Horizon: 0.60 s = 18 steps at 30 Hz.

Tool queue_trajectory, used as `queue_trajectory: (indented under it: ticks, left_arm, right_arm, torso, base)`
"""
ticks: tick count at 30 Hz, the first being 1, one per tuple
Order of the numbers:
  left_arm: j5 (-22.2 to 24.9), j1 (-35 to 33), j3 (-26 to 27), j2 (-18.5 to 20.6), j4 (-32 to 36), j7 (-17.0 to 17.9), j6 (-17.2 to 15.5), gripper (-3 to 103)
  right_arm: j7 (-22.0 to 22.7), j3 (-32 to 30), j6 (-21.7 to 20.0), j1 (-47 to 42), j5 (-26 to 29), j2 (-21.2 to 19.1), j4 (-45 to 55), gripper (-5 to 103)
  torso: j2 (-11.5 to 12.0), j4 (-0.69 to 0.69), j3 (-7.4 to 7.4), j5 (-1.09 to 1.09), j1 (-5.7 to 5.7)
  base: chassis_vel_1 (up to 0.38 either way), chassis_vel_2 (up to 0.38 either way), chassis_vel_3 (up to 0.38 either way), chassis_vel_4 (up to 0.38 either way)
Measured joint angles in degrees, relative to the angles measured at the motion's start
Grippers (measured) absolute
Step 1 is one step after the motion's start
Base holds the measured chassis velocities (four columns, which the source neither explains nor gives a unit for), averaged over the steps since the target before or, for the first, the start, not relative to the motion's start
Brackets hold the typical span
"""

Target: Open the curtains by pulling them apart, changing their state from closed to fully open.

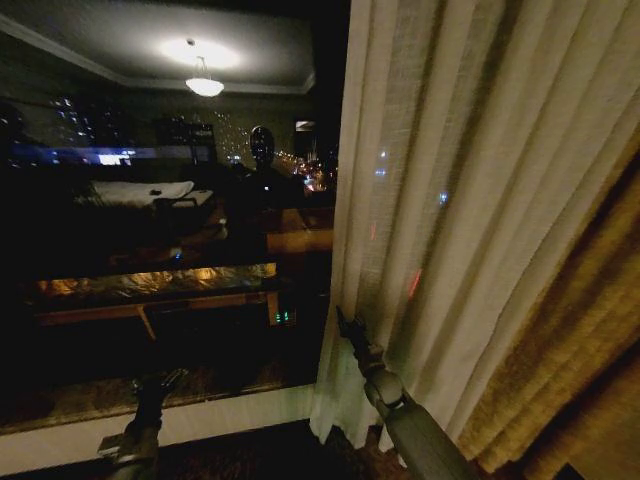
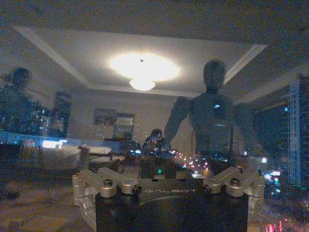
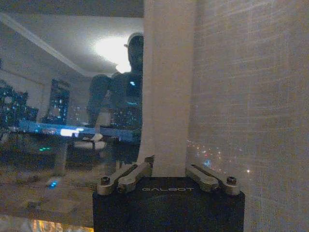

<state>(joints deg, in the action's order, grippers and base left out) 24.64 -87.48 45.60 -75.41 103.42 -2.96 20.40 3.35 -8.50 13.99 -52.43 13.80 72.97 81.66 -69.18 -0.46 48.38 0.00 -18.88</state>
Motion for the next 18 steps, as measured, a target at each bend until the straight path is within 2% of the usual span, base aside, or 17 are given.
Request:
queue_trajectory:
  ticks: [2,3,18]
  left_arm:
    - [0.0,0.0,0.0,0.0,0.0,0.0,0.0,100]
    - [0.0,0.0,0.0,0.0,0.0,0.0,0.0,100]
    - [0.0,0.0,0.0,0.0,0.0,0.0,0.0,100]
  right_arm:
    - [-0.7,-0.3,0.2,-0.3,0.2,-0.1,0.2,3]
    - [-1.0,-0.4,0.2,-0.5,0.3,-0.2,0.3,1]
    - [-5.5,-1.9,0.9,-1.5,3.5,-1.7,1.2,0]
  torso:
    - [0.0,0.0,0.0,0.0,0.0]
    - [0.0,0.0,0.0,0.0,0.0]
    - [0.0,0.01,0.0,0.0,0.0]
  base:
    - [0.0,0.0,0.0,0.0]
    - [0.0,0.0,0.0,0.0]
    - [-0.004,-0.004,0.007,0.006]
